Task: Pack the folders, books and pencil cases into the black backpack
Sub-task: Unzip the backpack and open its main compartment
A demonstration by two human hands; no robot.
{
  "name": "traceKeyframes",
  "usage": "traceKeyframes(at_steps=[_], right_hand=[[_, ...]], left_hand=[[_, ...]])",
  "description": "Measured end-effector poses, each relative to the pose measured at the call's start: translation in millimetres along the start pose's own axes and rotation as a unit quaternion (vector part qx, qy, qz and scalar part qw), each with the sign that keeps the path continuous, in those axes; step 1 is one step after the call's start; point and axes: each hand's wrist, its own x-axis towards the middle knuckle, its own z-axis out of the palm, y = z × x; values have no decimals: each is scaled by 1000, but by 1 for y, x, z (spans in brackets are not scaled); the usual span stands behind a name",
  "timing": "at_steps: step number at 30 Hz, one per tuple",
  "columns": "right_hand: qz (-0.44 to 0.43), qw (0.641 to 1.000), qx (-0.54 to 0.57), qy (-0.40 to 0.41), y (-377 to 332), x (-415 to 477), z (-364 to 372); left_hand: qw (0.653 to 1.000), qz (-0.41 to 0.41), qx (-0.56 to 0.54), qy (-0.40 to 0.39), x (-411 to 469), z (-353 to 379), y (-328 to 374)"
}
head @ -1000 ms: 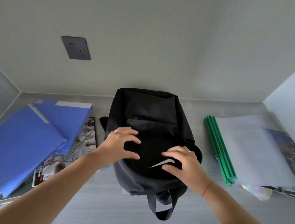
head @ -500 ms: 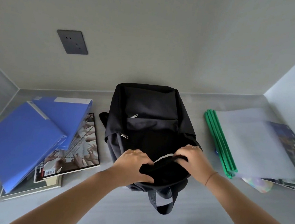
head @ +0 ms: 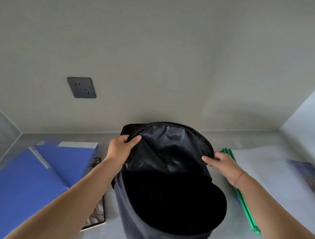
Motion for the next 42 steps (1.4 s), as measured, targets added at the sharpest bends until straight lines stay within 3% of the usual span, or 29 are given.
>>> traceKeyframes(at_steps=[4, 9, 13, 17, 21, 24, 27, 30, 32, 34, 37, 42], right_hand=[[57, 985, 155, 50, -12, 46, 8], [182, 953, 223, 93, -18, 107, 33], [285, 926, 227, 99, -11, 129, 46], [298, 928, 208, 87, 2, 135, 53], [203, 963, 118, 132, 9, 122, 61], [121, 983, 52, 131, 1, 95, 65], [-19, 986, -93, 138, 1, 39, 62], [-152, 949, -255, 105, 20, -41, 67], [-178, 922, -340, 43, 49, -84, 79], [-172, 896, -408, -22, 84, -112, 93], [-152, 857, -488, -56, 124, -126, 110], [-143, 841, -517, -73, 145, -132, 120]], left_hand=[[998, -37, -53, 14, 32, 2, 8], [988, -140, -36, 51, 55, 4, -10], [993, -104, 44, 35, 64, 0, -25], [993, -33, 110, 13, 64, 1, -46], [988, -38, 151, 26, 56, 3, -70], [968, 52, 236, 65, 41, 9, -69], [910, 222, 339, 82, 10, 12, -61], [816, 372, 442, -22, -21, 13, -78], [758, 356, 540, -83, -29, 9, -105], [734, 298, 602, -101, -29, 1, -133], [725, 231, 638, -118, -30, -3, -156], [733, 211, 637, -110, -35, 4, -167]])
